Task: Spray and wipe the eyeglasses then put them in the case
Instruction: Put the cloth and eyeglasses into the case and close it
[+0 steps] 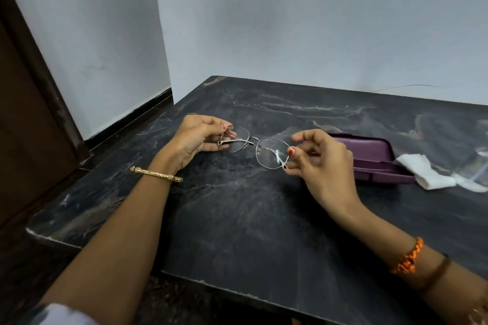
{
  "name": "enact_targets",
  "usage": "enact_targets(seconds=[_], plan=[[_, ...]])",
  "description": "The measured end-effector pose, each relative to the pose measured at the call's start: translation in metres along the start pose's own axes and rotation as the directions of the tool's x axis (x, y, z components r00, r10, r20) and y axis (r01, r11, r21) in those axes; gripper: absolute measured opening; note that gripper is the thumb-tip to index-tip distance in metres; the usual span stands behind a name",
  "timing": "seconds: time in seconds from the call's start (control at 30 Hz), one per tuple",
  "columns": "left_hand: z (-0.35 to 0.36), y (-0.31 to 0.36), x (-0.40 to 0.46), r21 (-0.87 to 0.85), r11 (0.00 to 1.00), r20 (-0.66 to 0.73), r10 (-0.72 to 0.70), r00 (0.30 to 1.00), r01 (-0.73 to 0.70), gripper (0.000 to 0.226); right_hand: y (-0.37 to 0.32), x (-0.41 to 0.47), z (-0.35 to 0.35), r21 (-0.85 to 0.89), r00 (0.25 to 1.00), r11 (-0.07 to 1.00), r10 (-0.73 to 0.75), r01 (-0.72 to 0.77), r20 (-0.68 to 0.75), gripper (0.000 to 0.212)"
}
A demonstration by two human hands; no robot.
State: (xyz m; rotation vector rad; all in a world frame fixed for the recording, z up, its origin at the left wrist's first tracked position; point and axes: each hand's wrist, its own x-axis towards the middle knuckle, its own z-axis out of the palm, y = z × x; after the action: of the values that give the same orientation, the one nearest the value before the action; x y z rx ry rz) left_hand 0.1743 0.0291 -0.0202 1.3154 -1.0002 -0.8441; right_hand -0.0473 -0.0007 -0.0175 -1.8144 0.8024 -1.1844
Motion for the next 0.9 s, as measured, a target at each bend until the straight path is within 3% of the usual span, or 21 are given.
enact_targets(seconds=[0.33, 0.63, 0.9], plan=[[-0.001, -0.001, -0.005, 0.138, 0.99, -0.003, -0.021, 1.0, 0.021, 0.018, 0.011, -0.003, 0.004, -0.178, 0.997, 0.983, -0.03, 0.043, 0.076, 0.02], [0.006, -0.004, -0.008, 0.348, 0.93, -0.105, 0.163, 0.981, -0.117, 0.013, 0.006, -0.009, 0.003, -0.331, 0.986, 0.932, -0.113, 0.149, 0.126, 0.025], [0.012, -0.007, -0.005, 0.451, 0.877, -0.149, 0.256, 0.955, -0.165, 0.014, 0.004, -0.022, -0.001, -0.332, 0.988, 0.936, -0.075, 0.116, 0.134, 0.031]])
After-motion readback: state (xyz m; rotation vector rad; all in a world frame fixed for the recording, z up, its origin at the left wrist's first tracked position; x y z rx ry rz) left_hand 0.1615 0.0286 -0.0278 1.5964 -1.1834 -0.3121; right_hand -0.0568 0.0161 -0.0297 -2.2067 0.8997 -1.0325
